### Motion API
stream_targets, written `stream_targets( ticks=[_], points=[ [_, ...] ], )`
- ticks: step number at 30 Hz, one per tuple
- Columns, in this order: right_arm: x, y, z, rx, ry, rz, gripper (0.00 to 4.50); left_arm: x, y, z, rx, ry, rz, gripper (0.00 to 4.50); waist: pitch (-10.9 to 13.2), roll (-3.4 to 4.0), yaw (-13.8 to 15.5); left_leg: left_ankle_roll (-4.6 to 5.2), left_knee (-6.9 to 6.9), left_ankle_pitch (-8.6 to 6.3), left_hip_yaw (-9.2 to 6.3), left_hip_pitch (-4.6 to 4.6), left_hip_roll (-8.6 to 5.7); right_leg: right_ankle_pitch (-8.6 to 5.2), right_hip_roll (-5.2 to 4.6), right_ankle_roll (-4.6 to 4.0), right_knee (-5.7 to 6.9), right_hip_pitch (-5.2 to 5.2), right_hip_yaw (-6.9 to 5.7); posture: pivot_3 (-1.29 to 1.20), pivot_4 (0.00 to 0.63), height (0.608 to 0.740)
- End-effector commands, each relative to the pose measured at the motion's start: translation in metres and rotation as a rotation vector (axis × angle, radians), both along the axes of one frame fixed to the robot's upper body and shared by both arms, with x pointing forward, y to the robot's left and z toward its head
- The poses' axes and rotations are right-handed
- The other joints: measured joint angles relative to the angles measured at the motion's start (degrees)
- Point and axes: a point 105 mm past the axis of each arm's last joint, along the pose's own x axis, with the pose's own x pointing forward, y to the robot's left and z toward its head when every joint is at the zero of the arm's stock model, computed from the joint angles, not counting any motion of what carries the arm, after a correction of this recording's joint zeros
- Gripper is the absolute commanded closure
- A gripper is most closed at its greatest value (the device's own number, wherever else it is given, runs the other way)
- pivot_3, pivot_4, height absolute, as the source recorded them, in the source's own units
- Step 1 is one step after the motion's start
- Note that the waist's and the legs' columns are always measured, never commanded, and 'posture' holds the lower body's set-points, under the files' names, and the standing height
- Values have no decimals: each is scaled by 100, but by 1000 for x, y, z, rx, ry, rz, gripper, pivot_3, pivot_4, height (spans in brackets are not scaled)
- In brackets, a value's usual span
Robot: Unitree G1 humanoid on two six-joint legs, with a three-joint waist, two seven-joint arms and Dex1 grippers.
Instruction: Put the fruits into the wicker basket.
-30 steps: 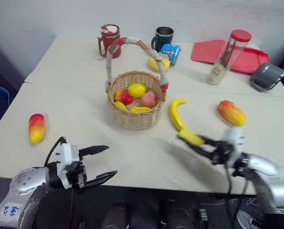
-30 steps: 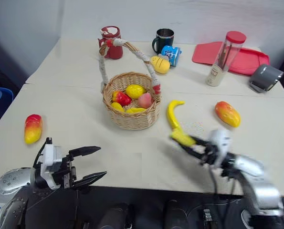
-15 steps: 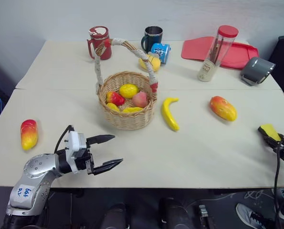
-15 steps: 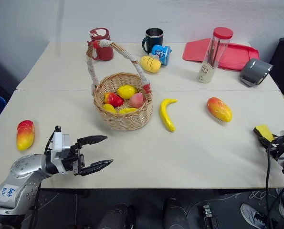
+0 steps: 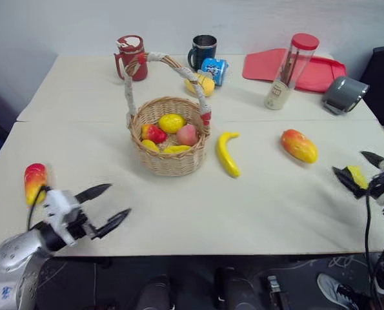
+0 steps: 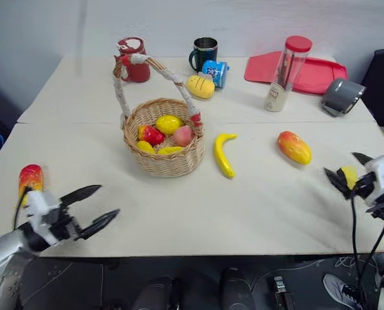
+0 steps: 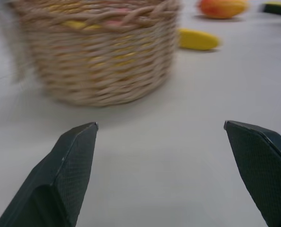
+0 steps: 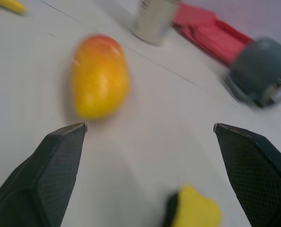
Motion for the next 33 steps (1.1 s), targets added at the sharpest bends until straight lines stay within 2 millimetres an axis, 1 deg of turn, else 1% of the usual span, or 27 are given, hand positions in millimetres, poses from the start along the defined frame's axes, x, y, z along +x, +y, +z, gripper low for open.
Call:
stream_targets(
  ticks=[1, 3, 5, 6, 7, 8, 9, 11, 13, 15, 17, 19, 20, 21, 22, 24, 25, 26, 28, 29, 31, 33],
  points=[
    [-19, 53, 14, 2, -14, 295, 24, -24, 48, 2, 59, -65, 270, 0, 4, -7, 38, -5, 2, -4, 0, -3, 10, 2, 7, -6, 0, -1, -4, 0, 150, 740],
    [-37, 90, 13, 45, -3, 455, 24, -46, 72, 1, 36, -69, 425, 0, 6, -6, 83, 0, 2, -8, 0, -8, 9, 1, 2, -8, -5, -6, -6, 0, 150, 740],
    [-52, 123, 11, 68, -9, 580, 24, -64, 92, 0, -13, -75, 564, 0, 5, -12, 131, 2, 4, -30, -3, -7, 18, 0, -1, -10, -17, -1, -7, 0, 150, 740],
    [-57, 138, 10, 83, -21, 633, 24, -72, 102, -1, -46, -78, 639, 0, 4, -12, 159, 17, 8, -45, -4, -7, 18, 1, -1, -12, -18, 0, -8, 0, 150, 740],
    [-63, 158, 8, 93, -38, 700, 24, -83, 117, -5, -86, -70, 726, 0, 2, -17, 179, 36, 12, -55, -4, -7, 18, 3, -3, -16, -18, -1, -6, 0, 150, 740],
    [-68, 173, 7, 98, -55, 756, 24, -92, 127, -9, -125, -55, 791, 0, -1, -21, 195, 36, 17, -57, -4, -6, 20, 6, -4, -21, -20, 0, -5, 0, 150, 740],
    [-71, 182, 7, 99, -66, 789, 24, -97, 133, -11, -149, -44, 825, 0, -3, -24, 197, 34, 19, -59, -5, -6, 22, 10, -4, -27, -20, -1, -5, 0, 150, 740],
    [-78, 205, 10, 97, -132, 870, 24, -109, 152, -15, -223, -22, 966, 0, -3, -25, 199, 9, 19, -72, -5, -6, 26, 14, -3, -34, -19, -4, -6, 0, 150, 740],
    [-81, 219, 15, 105, -177, 914, 24, -112, 164, -17, -286, 13, 1050, 0, -5, -29, 199, 9, 20, -71, -6, -7, 26, 14, -2, -35, -18, -5, -6, 0, 150, 740],
    [-83, 226, 17, 115, -188, 947, 24, -105, 166, -18, -368, 82, 1051, 0, -10, -38, 210, 12, 20, -70, -6, -6, 24, 14, -3, -35, -19, -5, -7, 0, 150, 740],
    [-89, 230, 15, 151, -121, 982, 24, -87, 162, -4, -363, 122, 990, 0, -19, -53, 223, 29, 20, -56, -15, -8, 25, 13, -3, -38, -18, -4, -8, 0, 150, 740],
    [-92, 231, 13, 181, -64, 995, 24, -62, 151, 17, -335, 133, 883, 0, -26, -66, 238, 16, 20, -59, -33, -9, 29, 5, -5, -52, -16, -2, -4, 0, 150, 740],
    [-90, 232, 13, 183, -65, 989, 24, -49, 145, 30, -335, 133, 837, 0, -31, -74, 257, 2, 19, -63, -43, -11, 29, 3, -7, -58, -17, -2, 1, 0, 150, 740],
    [-87, 232, 13, 176, -74, 977, 24, -36, 142, 38, -325, 166, 818, 0, -32, -76, 263, -17, 18, -68, -51, -11, 30, 1, -8, -64, -14, 0, 2, 0, 150, 740],
    [-85, 232, 13, 172, -79, 969, 24, -29, 140, 43, -318, 194, 813, 0, -33, -76, 260, -24, 18, -64, -53, -10, 31, 3, -7, -70, -12, 1, 1, 0, 150, 740],
    [-79, 231, 10, 169, -79, 950, 24, -5, 134, 54, -296, 260, 776, 0, -31, -70, 198, -41, 16, -54, -55, -9, 31, 4, -6, -74, -8, 2, 3, 0, 150, 740],
    [-77, 232, 9, 170, -78, 945, 24, 5, 133, 56, -288, 290, 760, 0, -28, -64, 187, -58, 13, -43, -53, -7, 30, 4, -5, -75, -5, 2, 3, 0, 150, 740],
    [-76, 232, 8, 171, -77, 943, 24, 13, 133, 53, -277, 346, 763, 0, -25, -60, 180, -68, 9, -36, -52, -7, 29, 3, 0, -76, -2, -1, 1, 0, 150, 740],
    [-75, 234, 7, 171, -78, 944, 24, 23, 136, 46, -254, 433, 781, 0, -22, -55, 124, -51, -2, -14, -44, -6, 32, -1, 13, -83, 12, -11, -10, 0, 150, 740],
    [-74, 235, 6, 171, -81, 943, 24, 29, 140, 42, -229, 461, 808, 0, -20, -50, 96, -54, -13, -14, -32, -4, 35, -1, 21, -83, 33, -16, -26, 0, 150, 740],
    [-73, 237, 6, 169, -88, 938, 24, 37, 149, 37, -213, 507, 860, 0, -18, -48, 48, -56, -16, -12, -19, -6, 36, -2, 26, -84, 41, -27, -46, 0, 150, 740],
    [-70, 235, 7, 164, -94, 919, 24, 44, 152, 33, -210, 530, 877, 0, -17, -55, 21, -57, -15, -11, 1, -6, 41, -2, 46, -84, 47, -37, -57, 0, 150, 740]
  ],
)
